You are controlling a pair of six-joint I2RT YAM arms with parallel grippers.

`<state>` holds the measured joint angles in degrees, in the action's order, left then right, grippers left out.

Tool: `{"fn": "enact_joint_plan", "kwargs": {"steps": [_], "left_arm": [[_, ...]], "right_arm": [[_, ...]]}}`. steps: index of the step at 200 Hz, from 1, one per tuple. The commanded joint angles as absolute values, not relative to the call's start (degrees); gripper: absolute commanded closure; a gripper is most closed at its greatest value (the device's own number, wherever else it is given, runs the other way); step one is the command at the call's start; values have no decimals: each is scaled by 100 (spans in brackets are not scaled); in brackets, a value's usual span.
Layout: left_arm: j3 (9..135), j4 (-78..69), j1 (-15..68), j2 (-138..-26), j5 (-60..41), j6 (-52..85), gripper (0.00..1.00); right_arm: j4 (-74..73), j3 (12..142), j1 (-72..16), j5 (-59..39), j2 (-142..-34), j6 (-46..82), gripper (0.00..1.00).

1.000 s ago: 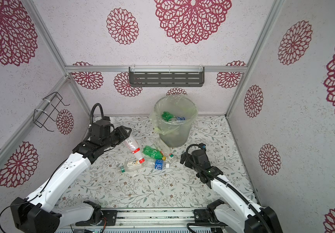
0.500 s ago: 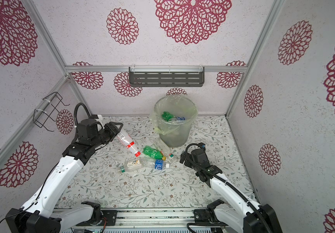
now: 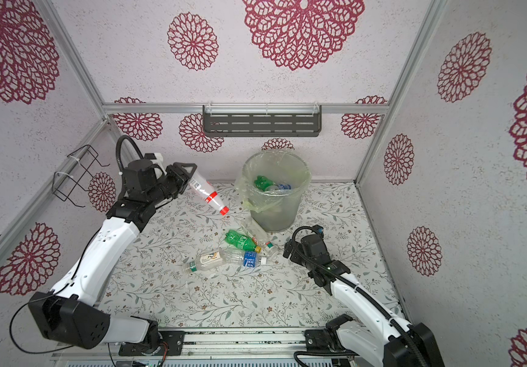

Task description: Throw the plastic bottles in the bin

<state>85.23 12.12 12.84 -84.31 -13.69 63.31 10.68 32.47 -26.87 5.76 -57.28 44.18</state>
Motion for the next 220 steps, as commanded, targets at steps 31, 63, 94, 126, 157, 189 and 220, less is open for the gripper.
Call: {"fn": "enact_joint_plan", "kwargs": {"steps": [31,63,94,126,157,189,220], "left_arm": [[11164,290,2112,-10739,-1357,6780,34],[13200,480,2333,-12218,-1867,7189,3],[13707,655,2391,-12061,-1864,6903,3],[13614,1171,2359,-11570,-1465,6380,3],[13422,1454,2152,-11308,-1743,6298,3],[12567,2217,1627,-10531,-2046,5959,3],[10313,2351,849,-9419,-1980,5833,3]], "right_arm": [[1286,3511,-2666,697,-5477,4500,1],[1478,3586,-2664,750,-5372,4509,1],[1569,3587,-2664,812,-5213,4509,1],[1504,3551,-2669,783,-5224,4542,1],[1459,3526,-2666,704,-5287,4606,1],[1491,3490,-2664,711,-5197,4610,1],[1496,3412,-2665,765,-5052,4605,1]]}}
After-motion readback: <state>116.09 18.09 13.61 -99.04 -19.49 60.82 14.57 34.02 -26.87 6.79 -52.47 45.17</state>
